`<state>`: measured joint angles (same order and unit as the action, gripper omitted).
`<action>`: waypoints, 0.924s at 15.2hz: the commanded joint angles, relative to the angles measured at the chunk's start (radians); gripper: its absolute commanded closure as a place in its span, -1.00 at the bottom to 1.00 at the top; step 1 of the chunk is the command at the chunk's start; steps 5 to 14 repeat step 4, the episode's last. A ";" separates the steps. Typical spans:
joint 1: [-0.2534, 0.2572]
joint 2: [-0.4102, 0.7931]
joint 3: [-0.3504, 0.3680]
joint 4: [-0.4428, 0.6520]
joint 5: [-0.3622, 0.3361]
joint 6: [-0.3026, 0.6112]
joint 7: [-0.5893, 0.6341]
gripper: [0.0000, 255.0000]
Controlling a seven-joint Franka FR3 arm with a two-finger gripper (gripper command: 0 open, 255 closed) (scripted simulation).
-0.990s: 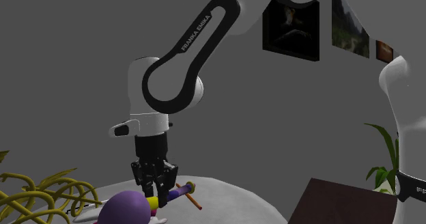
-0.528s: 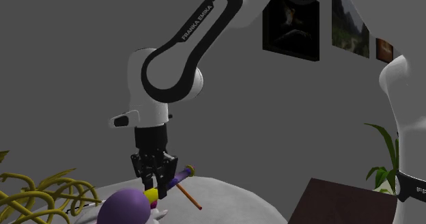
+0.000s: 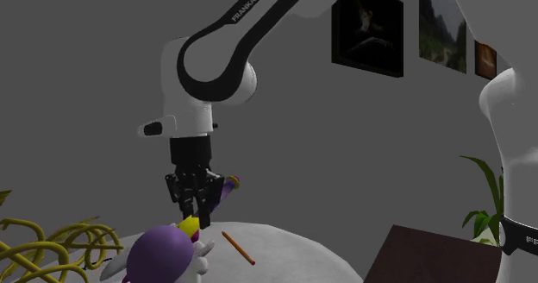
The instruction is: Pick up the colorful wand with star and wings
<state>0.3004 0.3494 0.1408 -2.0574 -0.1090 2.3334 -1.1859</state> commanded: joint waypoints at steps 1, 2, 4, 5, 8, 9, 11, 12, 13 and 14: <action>-0.001 -0.018 0.002 0.005 0.005 -0.022 -0.003 1.00; -0.002 -0.027 0.003 0.007 0.007 -0.033 -0.005 1.00; -0.002 -0.028 0.003 0.007 0.007 -0.034 -0.005 1.00; -0.002 -0.028 0.003 0.007 0.007 -0.034 -0.005 1.00; -0.002 -0.028 0.003 0.007 0.007 -0.034 -0.005 1.00; -0.002 -0.028 0.003 0.007 0.007 -0.034 -0.005 1.00; -0.002 -0.028 0.003 0.007 0.007 -0.034 -0.005 1.00; -0.002 -0.028 0.003 0.007 0.007 -0.034 -0.005 1.00; -0.002 -0.028 0.003 0.007 0.007 -0.034 -0.005 1.00; -0.002 -0.028 0.003 0.007 0.007 -0.034 -0.005 1.00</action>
